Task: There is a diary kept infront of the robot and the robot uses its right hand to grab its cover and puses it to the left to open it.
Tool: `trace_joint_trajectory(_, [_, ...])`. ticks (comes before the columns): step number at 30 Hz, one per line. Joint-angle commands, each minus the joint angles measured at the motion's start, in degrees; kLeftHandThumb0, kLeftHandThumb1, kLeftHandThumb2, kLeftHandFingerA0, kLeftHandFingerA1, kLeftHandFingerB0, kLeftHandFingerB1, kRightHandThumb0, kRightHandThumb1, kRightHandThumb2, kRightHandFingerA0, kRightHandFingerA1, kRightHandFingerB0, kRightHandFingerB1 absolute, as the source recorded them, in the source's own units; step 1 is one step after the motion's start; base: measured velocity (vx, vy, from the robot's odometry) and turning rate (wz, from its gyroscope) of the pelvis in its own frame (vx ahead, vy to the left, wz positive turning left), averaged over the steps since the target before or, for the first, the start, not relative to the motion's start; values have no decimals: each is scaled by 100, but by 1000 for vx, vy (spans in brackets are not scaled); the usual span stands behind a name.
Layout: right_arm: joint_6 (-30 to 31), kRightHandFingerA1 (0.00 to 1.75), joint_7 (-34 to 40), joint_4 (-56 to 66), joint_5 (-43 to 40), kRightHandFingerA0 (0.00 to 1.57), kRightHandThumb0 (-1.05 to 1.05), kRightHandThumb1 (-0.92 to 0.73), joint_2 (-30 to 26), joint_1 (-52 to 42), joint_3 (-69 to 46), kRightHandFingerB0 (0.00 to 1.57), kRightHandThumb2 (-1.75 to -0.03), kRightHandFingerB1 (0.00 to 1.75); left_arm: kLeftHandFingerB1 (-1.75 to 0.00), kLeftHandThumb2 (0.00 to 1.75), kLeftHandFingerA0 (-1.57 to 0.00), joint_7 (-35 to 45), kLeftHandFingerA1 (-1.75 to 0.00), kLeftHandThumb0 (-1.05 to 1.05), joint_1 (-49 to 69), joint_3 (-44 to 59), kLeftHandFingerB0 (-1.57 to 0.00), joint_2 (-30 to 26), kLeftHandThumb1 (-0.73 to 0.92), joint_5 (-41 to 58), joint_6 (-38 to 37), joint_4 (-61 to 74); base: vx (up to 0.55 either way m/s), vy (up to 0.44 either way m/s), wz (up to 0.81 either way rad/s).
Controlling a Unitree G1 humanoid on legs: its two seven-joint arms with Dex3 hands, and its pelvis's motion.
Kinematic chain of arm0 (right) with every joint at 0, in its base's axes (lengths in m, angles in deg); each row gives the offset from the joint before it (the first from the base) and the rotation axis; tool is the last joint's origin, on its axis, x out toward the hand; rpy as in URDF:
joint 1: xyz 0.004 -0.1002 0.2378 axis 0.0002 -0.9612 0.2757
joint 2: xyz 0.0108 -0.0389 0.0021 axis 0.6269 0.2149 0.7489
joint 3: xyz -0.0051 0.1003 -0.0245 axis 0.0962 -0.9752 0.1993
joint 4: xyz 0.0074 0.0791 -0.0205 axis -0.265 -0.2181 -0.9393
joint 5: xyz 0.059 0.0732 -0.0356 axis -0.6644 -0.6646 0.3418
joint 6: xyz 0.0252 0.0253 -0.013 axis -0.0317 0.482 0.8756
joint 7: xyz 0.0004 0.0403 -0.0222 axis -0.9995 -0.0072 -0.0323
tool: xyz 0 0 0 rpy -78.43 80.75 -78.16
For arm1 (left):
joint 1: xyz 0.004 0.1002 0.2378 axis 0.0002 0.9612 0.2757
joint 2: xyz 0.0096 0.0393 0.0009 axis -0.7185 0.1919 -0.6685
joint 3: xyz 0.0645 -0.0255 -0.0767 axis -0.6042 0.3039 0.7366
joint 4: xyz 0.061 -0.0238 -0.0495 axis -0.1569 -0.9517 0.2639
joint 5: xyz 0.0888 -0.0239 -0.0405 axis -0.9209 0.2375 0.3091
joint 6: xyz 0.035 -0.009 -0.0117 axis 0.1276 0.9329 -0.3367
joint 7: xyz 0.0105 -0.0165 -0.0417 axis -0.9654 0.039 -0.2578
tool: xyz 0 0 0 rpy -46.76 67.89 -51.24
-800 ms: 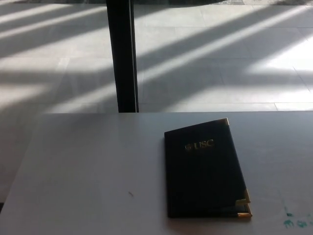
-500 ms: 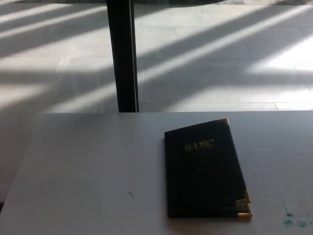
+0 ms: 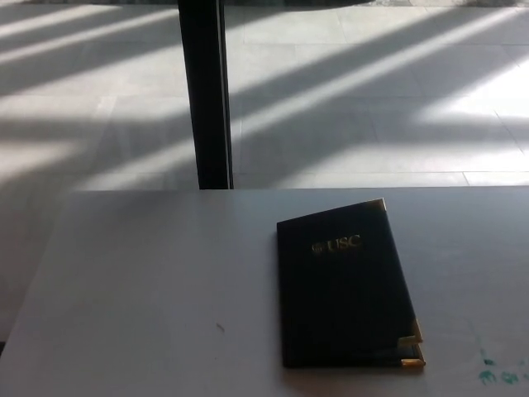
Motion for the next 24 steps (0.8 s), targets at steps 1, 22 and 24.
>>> trace_joint_trajectory(1, [851, 54, 745, 1036, -937, 43, -80, -92, -213, 782, 71, 31, -75, 48, -77, 143, -47, -295, -100, -99, -91, 221, -18, -271, 92, 531, -52, -16, 0, 0, 0])
trace_joint_trajectory(22, [1834, 51, 1015, 2410, -1317, 31, -78, -92, 1608, 865, 2366, 24, -73, 44, -75, 143, -49, -416, -103, -98, -93, 27, -17, -360, 92, 779, -99, -150, 0, 0, 0])
trace_joint_trajectory(24, [1859, 48, 811, 2310, -1259, 31, -79, -92, 1757, 665, 2659, 23, -71, 42, -76, 143, -51, -367, -104, -96, -35, 22, -18, -381, 92, 825, -104, -179, 0, 0, 0])
